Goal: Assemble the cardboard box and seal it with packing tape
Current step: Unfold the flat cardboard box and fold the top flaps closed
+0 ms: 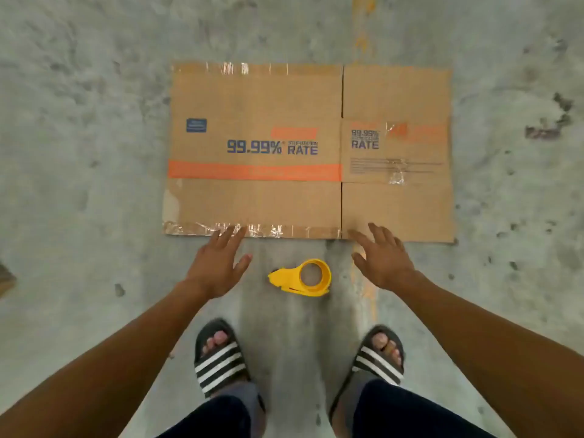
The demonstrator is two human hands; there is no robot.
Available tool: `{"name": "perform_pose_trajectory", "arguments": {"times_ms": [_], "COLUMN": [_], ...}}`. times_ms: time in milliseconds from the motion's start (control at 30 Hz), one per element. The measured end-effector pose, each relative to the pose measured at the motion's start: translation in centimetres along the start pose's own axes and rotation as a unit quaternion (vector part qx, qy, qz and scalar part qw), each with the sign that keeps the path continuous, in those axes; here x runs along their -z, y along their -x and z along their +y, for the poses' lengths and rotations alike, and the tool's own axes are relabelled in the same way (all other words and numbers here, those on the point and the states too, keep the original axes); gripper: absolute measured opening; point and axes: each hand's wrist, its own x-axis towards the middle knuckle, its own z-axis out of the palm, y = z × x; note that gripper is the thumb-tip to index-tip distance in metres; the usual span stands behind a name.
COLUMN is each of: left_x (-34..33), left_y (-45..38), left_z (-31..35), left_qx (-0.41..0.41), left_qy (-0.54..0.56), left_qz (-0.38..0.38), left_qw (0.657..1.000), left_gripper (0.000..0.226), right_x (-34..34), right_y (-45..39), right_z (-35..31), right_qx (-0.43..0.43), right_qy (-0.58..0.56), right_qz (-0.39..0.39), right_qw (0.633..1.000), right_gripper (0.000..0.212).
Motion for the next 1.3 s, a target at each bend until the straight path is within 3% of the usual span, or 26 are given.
{"name": "perform_pose_trajectory", "arguments": {"times_ms": [100, 200, 367, 500, 667, 800, 900, 1000, 1100, 1200, 1267, 1300], "left_x": [-3.7, -5.6, -4.1, -2.6, -0.2, 4.1, 6.7, 7.8, 7.2, 7.2, 7.8, 8.1], "left_y": [-3.2, -6.7, -12.0, -12.7, -12.9, -12.0, -10.8, -10.5, -10.8, -10.8, -11.0, -11.0], "left_z": [-2.7, -4.8, -7.0, -7.3, -6.2, -5.8, -6.2, -7.4, -7.6, -5.9, -4.9, -4.2], "left_qx": [-0.046, -0.065, -0.098, -0.142, -0.162, -0.158, -0.12, -0.023, 0.143, 0.288, 0.303, 0.27], "left_qy": [-0.116, -0.156, -0.248, -0.32, -0.355, -0.285, -0.228, -0.202, -0.004, 0.279, 0.446, 0.521], "left_qz": [0.006, 0.021, 0.047, 0.049, 0.032, 0.071, 0.231, 0.387, 0.417, 0.415, 0.368, 0.343], "left_qw": [0.992, 0.985, 0.963, 0.935, 0.92, 0.943, 0.938, 0.899, 0.898, 0.817, 0.758, 0.733], "left_gripper": [0.072, 0.078, 0.095, 0.093, 0.076, 0.084, 0.093, 0.087, 0.098, 0.119, 0.116, 0.106], "right_x": [-2.4, -3.4, -2.7, -2.2, -0.5, 4.1, 6.7, 9.2, 11.4, 13.4, 14.7, 15.2], "right_y": [-3.7, -6.9, -10.6, -10.9, -10.6, -9.6, -9.1, -8.5, -7.3, -6.3, -6.1, -6.1], "right_z": [0.9, 1.9, 3.6, 3.6, 2.9, 2.9, 3.1, 3.0, 2.6, 1.9, 1.7, 1.7], "right_qx": [0.046, 0.069, 0.092, 0.137, 0.132, 0.137, 0.145, 0.14, 0.131, 0.134, 0.138, 0.144], "right_qy": [0.123, 0.212, 0.267, 0.306, 0.328, 0.26, 0.222, 0.222, 0.195, 0.18, 0.153, 0.14], "right_qz": [0.036, 0.046, 0.046, 0.027, 0.06, 0.038, 0.082, 0.163, 0.214, 0.233, 0.24, 0.252], "right_qw": [0.991, 0.974, 0.958, 0.942, 0.933, 0.955, 0.961, 0.951, 0.948, 0.946, 0.949, 0.947], "right_gripper": [0.066, 0.087, 0.112, 0.104, 0.086, 0.08, 0.071, 0.059, 0.053, 0.052, 0.055, 0.058]}}
